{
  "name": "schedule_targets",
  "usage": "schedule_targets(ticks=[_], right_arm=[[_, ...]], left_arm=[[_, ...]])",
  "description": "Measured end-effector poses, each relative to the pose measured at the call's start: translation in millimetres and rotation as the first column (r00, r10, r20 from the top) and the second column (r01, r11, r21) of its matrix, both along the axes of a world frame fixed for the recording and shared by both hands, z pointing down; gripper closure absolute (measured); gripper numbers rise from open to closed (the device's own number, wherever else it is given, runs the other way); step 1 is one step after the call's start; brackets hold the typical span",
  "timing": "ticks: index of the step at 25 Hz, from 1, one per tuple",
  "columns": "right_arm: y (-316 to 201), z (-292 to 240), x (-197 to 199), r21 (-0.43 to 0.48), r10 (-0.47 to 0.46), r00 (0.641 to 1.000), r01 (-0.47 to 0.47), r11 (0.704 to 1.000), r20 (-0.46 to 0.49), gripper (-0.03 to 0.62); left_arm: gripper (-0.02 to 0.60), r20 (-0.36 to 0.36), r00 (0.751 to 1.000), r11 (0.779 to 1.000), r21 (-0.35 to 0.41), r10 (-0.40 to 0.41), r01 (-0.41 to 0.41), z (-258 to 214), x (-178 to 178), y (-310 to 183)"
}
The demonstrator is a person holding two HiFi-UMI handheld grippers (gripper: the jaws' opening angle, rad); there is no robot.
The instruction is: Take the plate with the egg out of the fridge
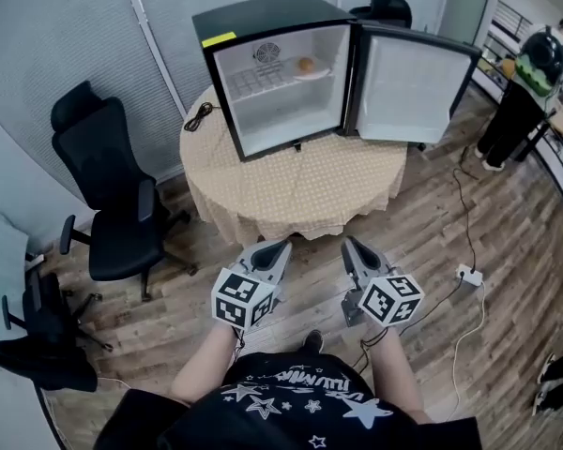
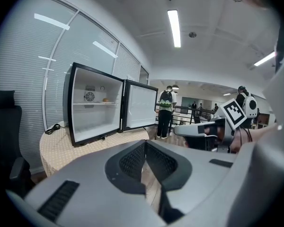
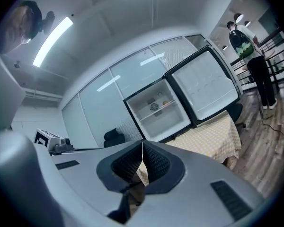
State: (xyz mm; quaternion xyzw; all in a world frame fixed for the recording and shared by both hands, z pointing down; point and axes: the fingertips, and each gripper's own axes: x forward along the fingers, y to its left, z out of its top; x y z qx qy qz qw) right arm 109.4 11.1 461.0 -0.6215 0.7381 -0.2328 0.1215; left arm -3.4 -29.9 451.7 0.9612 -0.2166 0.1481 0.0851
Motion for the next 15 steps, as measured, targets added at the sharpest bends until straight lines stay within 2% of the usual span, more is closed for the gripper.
schedule_targets(ticks=[6, 15], right_arm=[[-8, 1, 18, 0.026, -0.06, 0.998, 0.059, 0.998, 0.012, 0.565], [-16, 17, 23, -0.011, -0.077, 0.995, 0.078, 0.997, 0.07, 0.565]], left_arm=[[0.574, -0.01, 0.997, 0.997, 0.001, -0.071, 0.071, 3, 15, -5], [0.574, -0.006, 0.996, 0.996, -0.012, -0.091, 0.091, 6, 23, -13]])
